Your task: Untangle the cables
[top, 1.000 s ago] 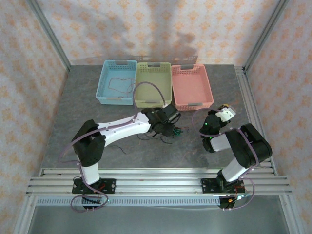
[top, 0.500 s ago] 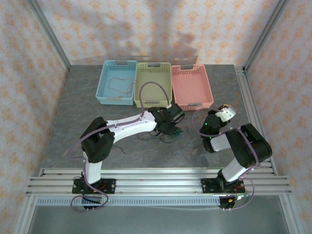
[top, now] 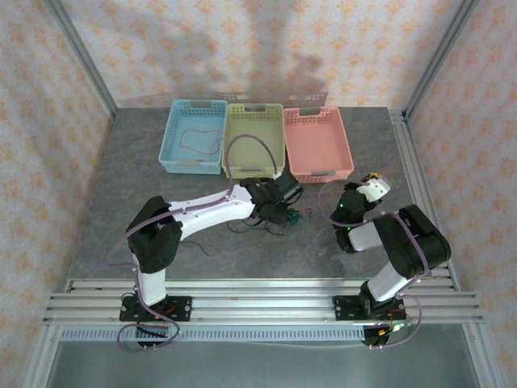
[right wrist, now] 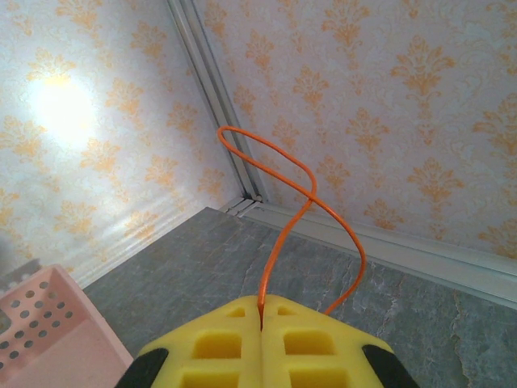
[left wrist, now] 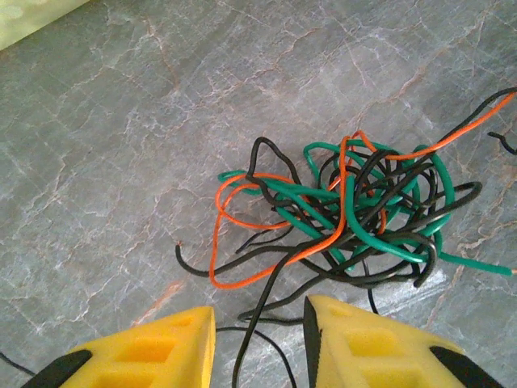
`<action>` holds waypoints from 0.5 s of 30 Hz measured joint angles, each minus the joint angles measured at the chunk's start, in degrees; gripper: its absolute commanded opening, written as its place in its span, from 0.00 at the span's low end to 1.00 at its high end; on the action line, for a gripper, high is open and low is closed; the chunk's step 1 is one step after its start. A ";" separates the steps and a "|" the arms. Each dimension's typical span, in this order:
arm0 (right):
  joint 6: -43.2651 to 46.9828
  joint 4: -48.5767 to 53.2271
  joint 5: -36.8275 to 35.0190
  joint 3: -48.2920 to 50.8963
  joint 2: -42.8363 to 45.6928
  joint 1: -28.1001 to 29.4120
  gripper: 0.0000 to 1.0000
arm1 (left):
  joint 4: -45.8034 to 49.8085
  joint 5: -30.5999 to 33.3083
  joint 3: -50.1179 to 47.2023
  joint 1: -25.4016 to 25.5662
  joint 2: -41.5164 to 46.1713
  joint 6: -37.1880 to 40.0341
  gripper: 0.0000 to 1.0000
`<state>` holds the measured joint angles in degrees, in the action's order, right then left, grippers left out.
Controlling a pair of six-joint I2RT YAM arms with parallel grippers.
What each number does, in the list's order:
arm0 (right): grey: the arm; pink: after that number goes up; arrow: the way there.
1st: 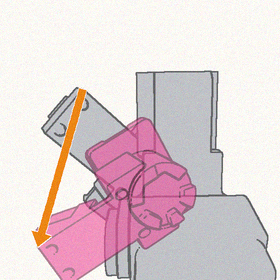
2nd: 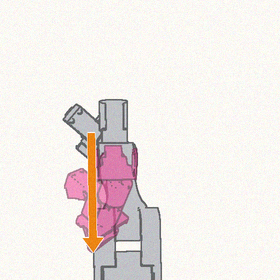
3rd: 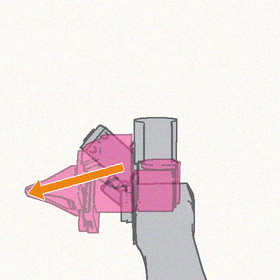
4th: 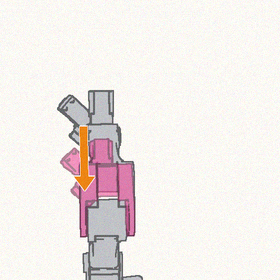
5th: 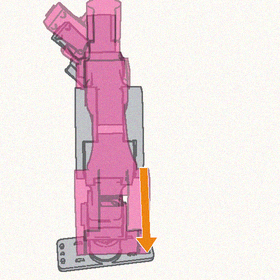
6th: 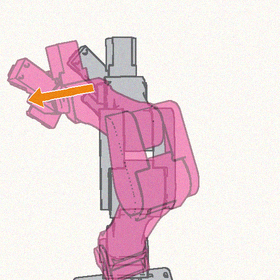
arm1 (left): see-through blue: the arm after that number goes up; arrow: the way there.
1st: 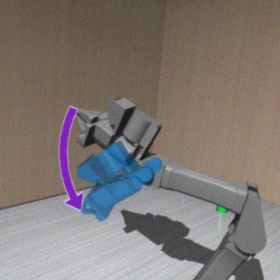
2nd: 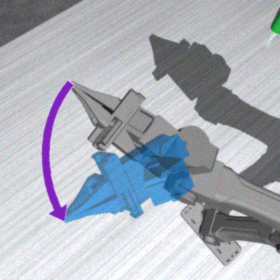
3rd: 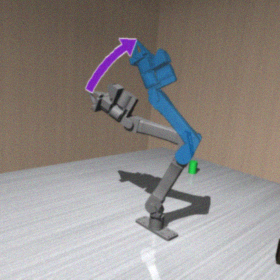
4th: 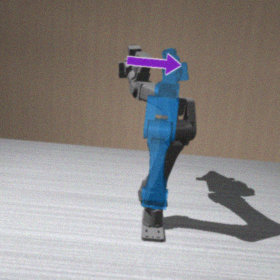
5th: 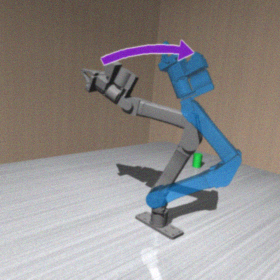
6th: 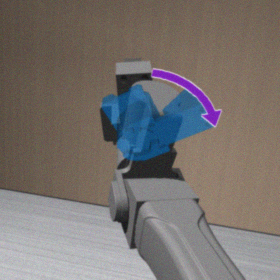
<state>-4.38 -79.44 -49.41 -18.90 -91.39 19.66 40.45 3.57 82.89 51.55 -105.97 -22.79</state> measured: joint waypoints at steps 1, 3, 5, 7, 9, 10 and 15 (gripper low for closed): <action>0.00 0.00 0.02 0.00 0.00 0.00 0.00 | 0.00 -0.02 -0.20 0.00 0.31 -0.02 0.34; 0.00 0.00 0.17 -0.02 0.00 0.00 0.00 | -0.02 -0.11 -0.48 0.00 0.81 -0.04 0.33; 0.00 0.00 0.20 0.00 0.00 0.00 0.00 | 0.00 -0.13 -0.61 0.00 0.96 -0.04 0.33; 0.00 0.00 0.22 -0.02 0.00 0.00 0.00 | 0.00 -0.13 -0.63 0.00 0.96 -0.04 0.33; 0.00 0.00 0.35 0.00 0.00 0.00 0.00 | 0.00 -0.13 -0.63 0.00 0.96 -0.04 0.32; 0.00 0.00 0.37 0.00 0.00 0.00 0.00 | 0.00 -0.13 -0.63 0.00 0.94 -0.04 0.31; 0.00 0.00 0.37 -0.02 0.00 0.00 0.00 | 0.00 -0.13 -0.68 0.00 0.94 -0.04 0.24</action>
<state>-4.38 -79.44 -49.04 -18.92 -91.39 19.66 40.45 3.44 82.21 51.55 -105.03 -22.83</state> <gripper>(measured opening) 0.046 0.265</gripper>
